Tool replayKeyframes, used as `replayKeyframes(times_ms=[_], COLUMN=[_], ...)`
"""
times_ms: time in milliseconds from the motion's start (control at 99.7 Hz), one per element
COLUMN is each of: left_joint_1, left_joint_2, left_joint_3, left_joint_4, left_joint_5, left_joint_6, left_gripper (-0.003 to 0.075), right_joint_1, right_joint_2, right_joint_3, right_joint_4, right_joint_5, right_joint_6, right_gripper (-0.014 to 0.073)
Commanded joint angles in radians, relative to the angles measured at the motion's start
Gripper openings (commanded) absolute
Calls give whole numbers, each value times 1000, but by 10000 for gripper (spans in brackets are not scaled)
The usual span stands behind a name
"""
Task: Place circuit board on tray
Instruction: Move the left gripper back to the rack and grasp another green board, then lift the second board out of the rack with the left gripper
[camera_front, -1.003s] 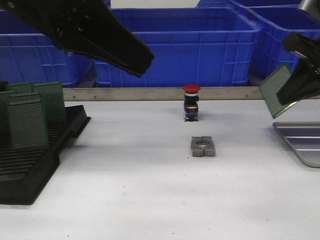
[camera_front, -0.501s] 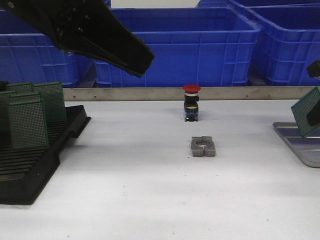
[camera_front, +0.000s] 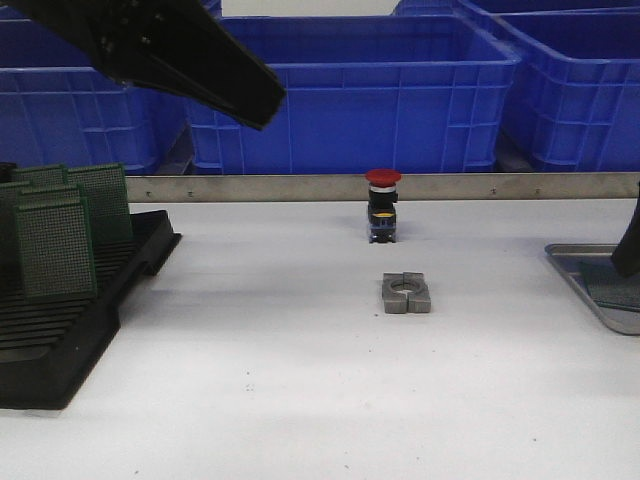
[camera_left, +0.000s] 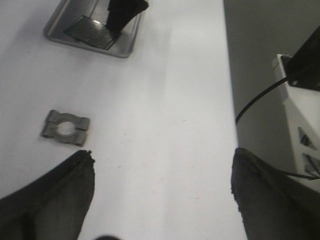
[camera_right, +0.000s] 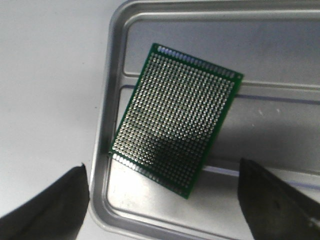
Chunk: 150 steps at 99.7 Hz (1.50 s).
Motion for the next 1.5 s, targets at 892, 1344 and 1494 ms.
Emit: replayKeyframes(times_ms=[892, 1344, 1494], left_joint_1=[104, 104, 104], left_joint_2=[92, 124, 124], left_joint_3=[-158, -158, -171], left_joint_4=[684, 691, 685], left_joint_5=[-117, -100, -63], left_joint_6=[-12, -12, -12], left_gripper=[533, 50, -20], right_joint_1=[-7, -7, -7], right_joint_2=[-40, -40, -40], right_joint_3=[-19, -19, -19], right_joint_4=[11, 11, 11], right_joint_5=[-22, -12, -12], right_joint_6=[-8, -8, -8], right_gripper=[630, 630, 630])
